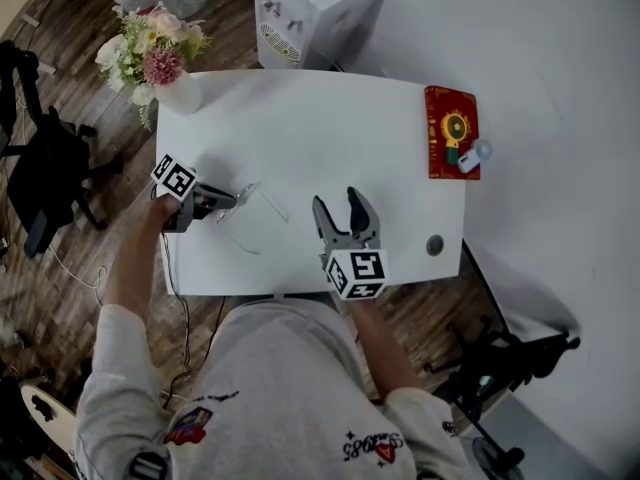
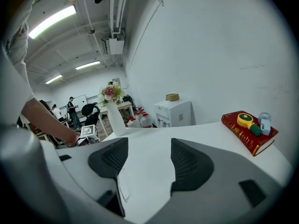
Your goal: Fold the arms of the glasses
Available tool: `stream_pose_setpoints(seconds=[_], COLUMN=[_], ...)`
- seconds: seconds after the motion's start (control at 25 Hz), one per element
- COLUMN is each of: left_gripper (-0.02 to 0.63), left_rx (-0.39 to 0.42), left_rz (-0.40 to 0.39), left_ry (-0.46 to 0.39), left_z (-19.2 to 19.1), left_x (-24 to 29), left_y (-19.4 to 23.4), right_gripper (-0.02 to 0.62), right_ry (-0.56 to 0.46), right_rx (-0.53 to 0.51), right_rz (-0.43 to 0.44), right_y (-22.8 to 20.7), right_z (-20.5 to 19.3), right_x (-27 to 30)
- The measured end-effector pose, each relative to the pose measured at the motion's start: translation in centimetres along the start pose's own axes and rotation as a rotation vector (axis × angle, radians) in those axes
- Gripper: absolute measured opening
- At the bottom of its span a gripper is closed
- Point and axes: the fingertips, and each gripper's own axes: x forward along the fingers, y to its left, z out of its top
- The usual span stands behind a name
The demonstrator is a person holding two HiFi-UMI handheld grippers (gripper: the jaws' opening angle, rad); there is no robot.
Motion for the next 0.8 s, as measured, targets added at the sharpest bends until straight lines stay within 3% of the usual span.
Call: stream_pose_setpoints(seconds=[0.2, 0.8], left_gripper=[0.018, 0.012], left_rx=[0.034, 0.137], left_rz=[0.062, 0.240], left_ry=[-0.025, -0.175], left_z=[0.1, 0.6], left_x=[-0.1, -0.6], left_y=[0.1, -3.2], right_gripper=[0.270, 0.267], right_ry=[-0.003, -0.037], right_rx=[0.012, 0.008], right_rz=[-0.002, 0.037], right_y=[-0.1, 1.7], right_z=[-0.1, 0.2], right_x=[-0.4, -1.6])
